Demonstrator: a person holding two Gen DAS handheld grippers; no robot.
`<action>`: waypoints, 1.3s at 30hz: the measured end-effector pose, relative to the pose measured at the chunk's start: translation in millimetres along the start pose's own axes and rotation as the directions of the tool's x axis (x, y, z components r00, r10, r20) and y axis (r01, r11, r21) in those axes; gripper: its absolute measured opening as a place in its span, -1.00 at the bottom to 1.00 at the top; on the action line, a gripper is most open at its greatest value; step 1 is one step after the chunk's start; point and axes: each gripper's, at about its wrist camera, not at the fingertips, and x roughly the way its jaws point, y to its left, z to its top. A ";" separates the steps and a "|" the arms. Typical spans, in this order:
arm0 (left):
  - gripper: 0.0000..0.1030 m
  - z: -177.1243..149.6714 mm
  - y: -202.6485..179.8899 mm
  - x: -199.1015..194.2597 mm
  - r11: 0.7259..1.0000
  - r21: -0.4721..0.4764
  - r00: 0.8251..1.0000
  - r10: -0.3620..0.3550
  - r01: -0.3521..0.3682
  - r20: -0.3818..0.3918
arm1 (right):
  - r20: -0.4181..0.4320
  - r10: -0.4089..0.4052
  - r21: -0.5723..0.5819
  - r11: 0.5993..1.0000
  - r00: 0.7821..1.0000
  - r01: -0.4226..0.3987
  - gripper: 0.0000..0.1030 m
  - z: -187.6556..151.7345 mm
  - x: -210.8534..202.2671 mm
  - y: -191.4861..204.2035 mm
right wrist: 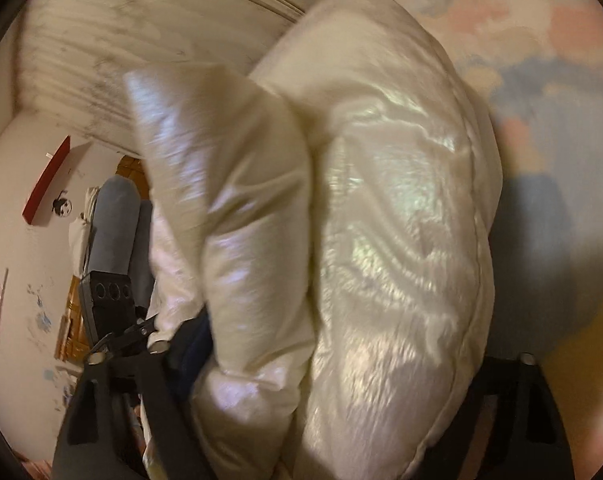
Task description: Fold large clothes
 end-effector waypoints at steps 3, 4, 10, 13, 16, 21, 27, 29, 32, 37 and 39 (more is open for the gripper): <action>0.41 -1.5 -16.2 -13.3 0.998 0.055 0.998 0.028 -0.031 0.053 | 0.028 -0.027 -0.052 0.998 0.999 0.029 0.38 13.2 -6.8 28.3; 0.39 -3.3 -20.6 -16.9 0.997 0.063 0.997 0.033 -0.037 0.066 | 0.037 -0.029 -0.060 0.998 0.999 0.031 0.37 11.5 -6.8 35.5; 0.36 9.2 -34.9 -75.2 0.994 0.093 0.987 0.041 -0.055 0.153 | 0.074 -0.018 -0.106 0.994 0.997 0.026 0.34 31.0 -10.8 98.0; 0.36 19.7 -28.8 -134.2 0.992 0.104 0.979 0.046 -0.067 0.198 | 0.088 0.003 -0.137 0.991 0.996 0.009 0.34 41.8 -12.9 129.8; 0.36 34.8 -21.8 -181.2 0.991 0.105 0.971 0.062 -0.088 0.231 | 0.096 0.025 -0.165 0.986 0.995 -0.009 0.34 49.5 -6.6 160.2; 0.36 87.7 19.7 -258.0 0.982 0.107 0.953 0.120 -0.155 0.279 | 0.088 0.077 -0.201 0.978 0.993 -0.058 0.34 73.8 29.0 202.5; 0.36 165.0 110.5 -312.4 0.974 0.081 0.938 0.181 -0.213 0.296 | 0.064 0.124 -0.230 0.967 0.990 -0.106 0.34 86.0 47.8 228.4; 0.36 185.0 152.4 -327.3 0.970 0.070 0.932 0.204 -0.234 0.300 | 0.059 0.137 -0.231 0.965 0.989 -0.120 0.34 89.9 55.2 229.9; 0.36 209.0 216.4 -335.4 0.965 0.058 0.928 0.228 -0.256 0.295 | 0.050 0.151 -0.225 0.965 0.987 -0.136 0.34 77.6 56.2 218.7; 0.36 216.2 314.9 -337.6 0.961 0.044 0.929 0.250 -0.272 0.274 | 0.028 0.157 -0.190 0.970 0.987 -0.149 0.34 93.9 157.4 235.0; 0.36 215.2 342.7 -319.9 0.962 0.025 0.932 0.256 -0.271 0.256 | 0.018 0.147 -0.171 0.975 0.989 -0.142 0.34 96.1 184.7 227.8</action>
